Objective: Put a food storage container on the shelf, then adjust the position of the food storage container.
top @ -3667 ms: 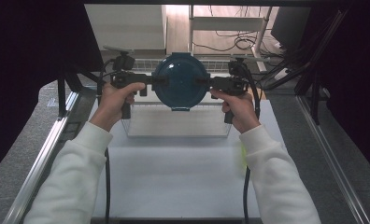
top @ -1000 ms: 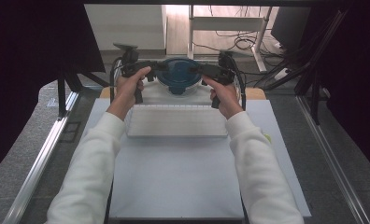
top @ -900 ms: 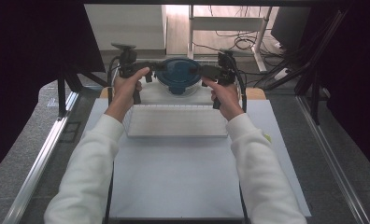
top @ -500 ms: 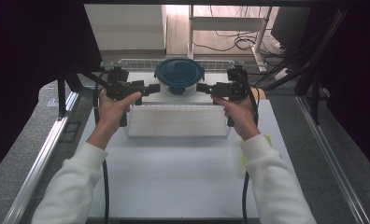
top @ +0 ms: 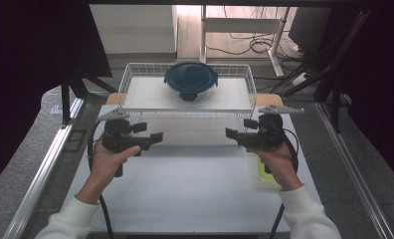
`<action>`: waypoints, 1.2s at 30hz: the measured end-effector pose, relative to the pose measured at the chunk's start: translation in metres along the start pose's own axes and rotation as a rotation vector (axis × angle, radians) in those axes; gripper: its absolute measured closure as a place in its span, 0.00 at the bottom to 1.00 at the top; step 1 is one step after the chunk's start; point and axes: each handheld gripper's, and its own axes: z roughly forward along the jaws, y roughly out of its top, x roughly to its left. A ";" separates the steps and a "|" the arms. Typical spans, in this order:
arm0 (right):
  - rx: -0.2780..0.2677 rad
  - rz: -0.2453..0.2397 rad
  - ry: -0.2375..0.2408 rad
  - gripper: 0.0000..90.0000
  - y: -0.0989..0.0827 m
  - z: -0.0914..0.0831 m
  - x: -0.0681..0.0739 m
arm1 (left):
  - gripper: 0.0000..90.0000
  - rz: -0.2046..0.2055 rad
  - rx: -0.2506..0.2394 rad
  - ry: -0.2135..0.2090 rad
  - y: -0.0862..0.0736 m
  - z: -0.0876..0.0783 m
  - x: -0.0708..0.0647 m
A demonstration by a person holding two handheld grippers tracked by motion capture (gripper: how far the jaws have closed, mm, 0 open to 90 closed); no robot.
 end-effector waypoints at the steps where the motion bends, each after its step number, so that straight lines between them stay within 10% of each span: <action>1: 0.005 0.003 0.009 0.19 -0.006 -0.003 0.000 | 0.23 0.000 0.002 0.009 -0.007 -0.001 0.000; 8: 0.053 -0.025 0.020 0.22 -0.048 -0.012 0.007 | 0.23 -0.040 0.029 0.001 -0.049 -0.003 -0.002; 20: 0.138 -0.051 0.018 0.27 -0.097 -0.003 0.011 | 0.23 0.044 0.135 0.056 -0.093 0.015 -0.008; 36: 0.165 -0.032 0.010 0.28 -0.116 0.002 0.009 | 0.24 0.042 0.175 0.062 -0.107 0.025 -0.007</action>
